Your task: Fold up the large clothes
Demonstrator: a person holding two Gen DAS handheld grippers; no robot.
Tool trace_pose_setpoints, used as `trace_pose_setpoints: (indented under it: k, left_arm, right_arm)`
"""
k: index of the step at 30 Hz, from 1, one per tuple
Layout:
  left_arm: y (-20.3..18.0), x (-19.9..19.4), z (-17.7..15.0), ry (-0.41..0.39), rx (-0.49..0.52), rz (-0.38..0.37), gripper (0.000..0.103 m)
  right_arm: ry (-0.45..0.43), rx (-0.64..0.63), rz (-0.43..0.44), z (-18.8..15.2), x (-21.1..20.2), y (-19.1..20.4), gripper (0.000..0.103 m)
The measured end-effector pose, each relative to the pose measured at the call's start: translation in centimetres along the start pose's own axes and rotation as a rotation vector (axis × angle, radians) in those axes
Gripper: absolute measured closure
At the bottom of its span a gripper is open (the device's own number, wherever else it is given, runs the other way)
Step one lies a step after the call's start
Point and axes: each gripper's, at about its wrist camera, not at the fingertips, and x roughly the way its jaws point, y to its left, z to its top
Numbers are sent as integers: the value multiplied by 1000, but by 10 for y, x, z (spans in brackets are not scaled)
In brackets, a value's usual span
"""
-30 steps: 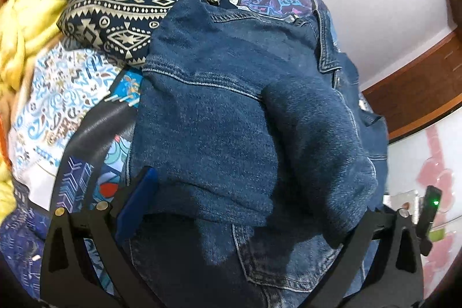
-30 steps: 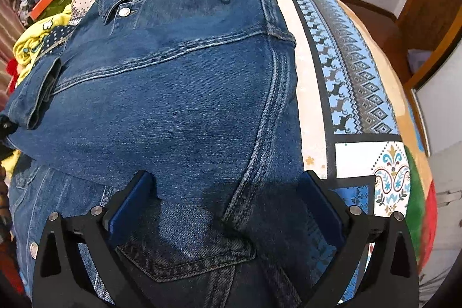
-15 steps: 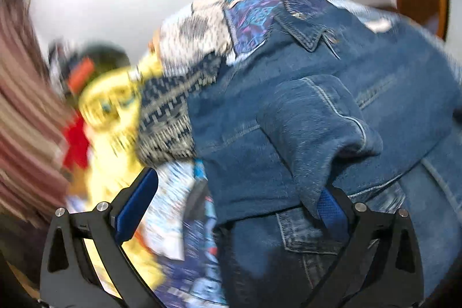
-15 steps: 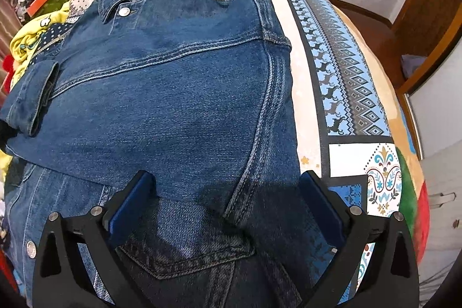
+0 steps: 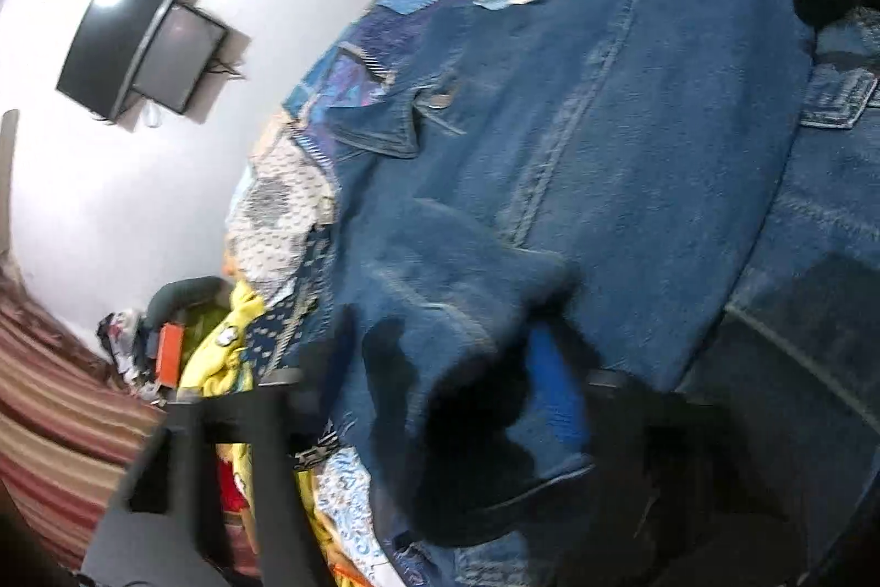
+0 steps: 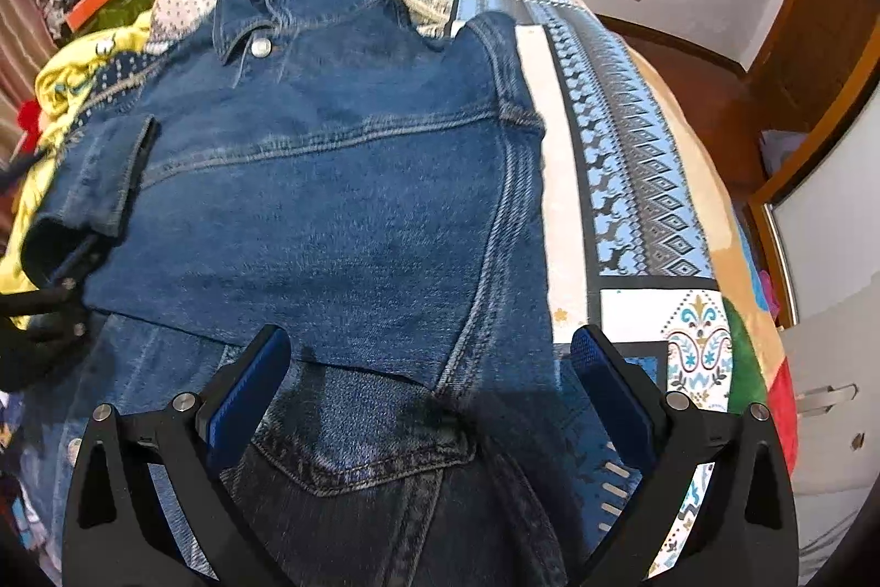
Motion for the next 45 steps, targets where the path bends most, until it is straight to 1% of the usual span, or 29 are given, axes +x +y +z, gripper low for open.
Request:
trace_pose_setpoints:
  k: [1, 2, 5, 8, 9, 12, 14, 17, 19, 21, 25, 27, 29, 30, 33, 35, 36, 39, 41, 44, 45]
  left_arm:
    - [1, 2, 2, 6, -16, -12, 74]
    - [4, 3, 3, 7, -42, -23, 75]
    - [31, 1, 1, -2, -193, -87, 79]
    - [71, -3, -10, -10, -402, -152, 81]
    - [90, -4, -19, -15, -497, -191, 81]
    - [128, -6, -50, -20, -712, -269, 82]
    - [152, -2, -79, -12, -855, -303, 82]
    - [165, 8, -113, 24, -952, -302, 82]
    - [166, 17, -136, 60, -1003, -350, 82]
    - [159, 19, -155, 94, -1024, -363, 82]
    - [141, 25, -184, 190, -1003, -322, 81]
    - [136, 29, -195, 228, -1007, -331, 74]
    - [132, 30, -207, 261, -1014, -333, 58]
    - [132, 29, -211, 268, -1018, -324, 56]
    - [137, 20, -216, 261, -1032, -320, 50]
    - [143, 10, -216, 242, -1039, -313, 41]
    - [146, 4, -215, 229, -1040, -307, 39]
    - [156, -17, -208, 181, -1028, -289, 31]
    - [160, -29, -203, 154, -1021, -292, 22]
    - [160, -47, -199, 123, -1012, -304, 12]
    - [159, -53, -198, 120, -1010, -313, 11]
  right_arm:
    - [-5, 9, 5, 1, -2, -1, 2]
    - [-9, 15, 9, 0, -3, -2, 2]
    - [-23, 22, 15, 0, -8, -2, 2]
    - [-33, 13, 17, 0, -12, 1, 2]
    - [-36, 9, 17, 1, -13, 1, 2]
    - [-44, 4, 10, 3, -14, 4, 2]
    - [-47, 9, 13, 4, -14, 4, 2]
    - [-41, 18, 19, 5, -12, 5, 2]
    - [-35, 17, 16, 4, -9, 6, 2]
    - [-27, 12, 9, 4, -7, 8, 2]
    - [-4, 7, -4, 2, -1, 9, 2]
    - [13, 7, -9, 0, 2, 9, 2]
    - [25, 4, -16, -4, 4, 9, 2]
    - [32, 2, -19, -6, 4, 10, 2]
    - [40, -4, -25, -12, 2, 9, 2]
    - [30, -6, -31, -14, -3, 7, 2]
    - [22, -6, -33, -16, -7, 7, 2]
    - [-19, 10, -35, -18, -24, 1, 2]
    - [-52, 22, -36, -21, -38, -2, 1]
    - [-99, 36, -38, -28, -60, -8, 1]
    - [-107, 41, -33, -31, -66, -10, 1]
